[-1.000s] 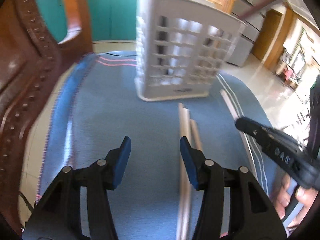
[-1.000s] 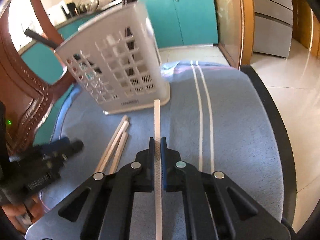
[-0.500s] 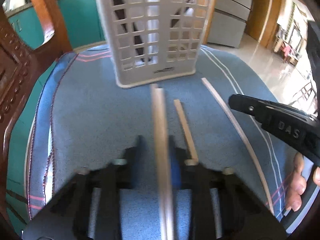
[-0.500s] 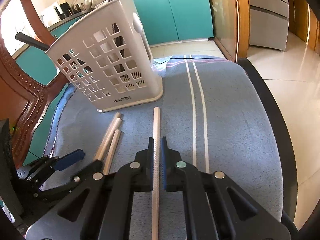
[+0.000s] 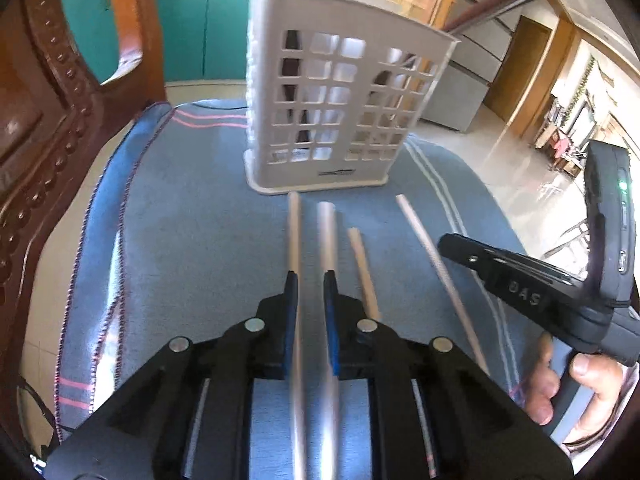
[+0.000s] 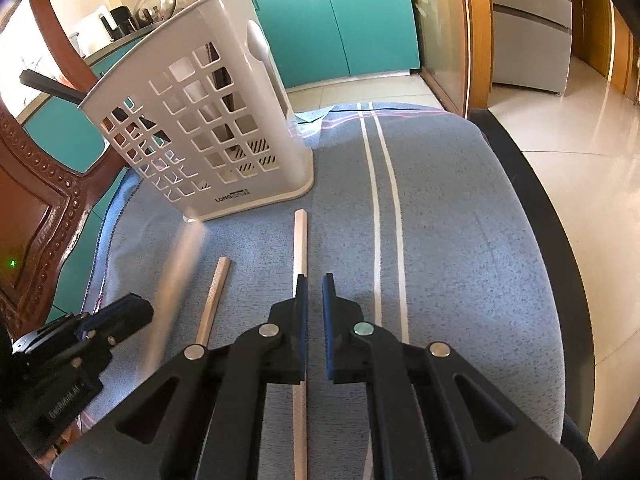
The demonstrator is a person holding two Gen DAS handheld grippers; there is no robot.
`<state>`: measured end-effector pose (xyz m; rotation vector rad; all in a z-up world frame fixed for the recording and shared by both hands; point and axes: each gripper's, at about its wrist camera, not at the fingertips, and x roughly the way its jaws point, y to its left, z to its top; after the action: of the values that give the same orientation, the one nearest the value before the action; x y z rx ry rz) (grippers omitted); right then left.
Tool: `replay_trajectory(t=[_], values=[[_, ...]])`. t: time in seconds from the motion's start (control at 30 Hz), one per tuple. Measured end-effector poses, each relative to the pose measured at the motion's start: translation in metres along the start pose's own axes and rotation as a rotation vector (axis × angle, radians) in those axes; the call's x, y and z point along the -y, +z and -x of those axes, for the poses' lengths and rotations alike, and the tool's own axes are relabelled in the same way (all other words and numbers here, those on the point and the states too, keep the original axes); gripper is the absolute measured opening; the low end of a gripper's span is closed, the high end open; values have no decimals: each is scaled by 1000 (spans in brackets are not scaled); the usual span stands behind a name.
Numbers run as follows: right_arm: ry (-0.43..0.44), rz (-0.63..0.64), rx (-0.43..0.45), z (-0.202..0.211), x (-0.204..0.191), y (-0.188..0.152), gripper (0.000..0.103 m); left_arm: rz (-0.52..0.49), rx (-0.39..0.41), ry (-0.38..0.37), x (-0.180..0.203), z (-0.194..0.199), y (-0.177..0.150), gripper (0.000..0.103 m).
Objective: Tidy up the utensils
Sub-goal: 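Grasp a light chopstick with the left tool while the right tool holds its own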
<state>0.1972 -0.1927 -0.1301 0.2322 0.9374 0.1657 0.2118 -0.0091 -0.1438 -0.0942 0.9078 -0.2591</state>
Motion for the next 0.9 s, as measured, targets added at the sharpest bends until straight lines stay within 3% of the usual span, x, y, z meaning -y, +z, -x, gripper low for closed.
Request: replay_trajectory(t=[0.17,0.27,0.73,0.9], values=[[-3,8,-6,-2,-2,-1,10,5,-41,35,-9,-13,-2,21],[-5,18,-3,-2,-4,-3,20,-11,-45,68,-7,-18,-2,23],[-18,86,-22,-8,-19,-9,22,-29,-54,95,-1,-27,-9,27],[-19,97,-24,-10,-22,-10,28,-41,-49,114,2,-30,-8,30]])
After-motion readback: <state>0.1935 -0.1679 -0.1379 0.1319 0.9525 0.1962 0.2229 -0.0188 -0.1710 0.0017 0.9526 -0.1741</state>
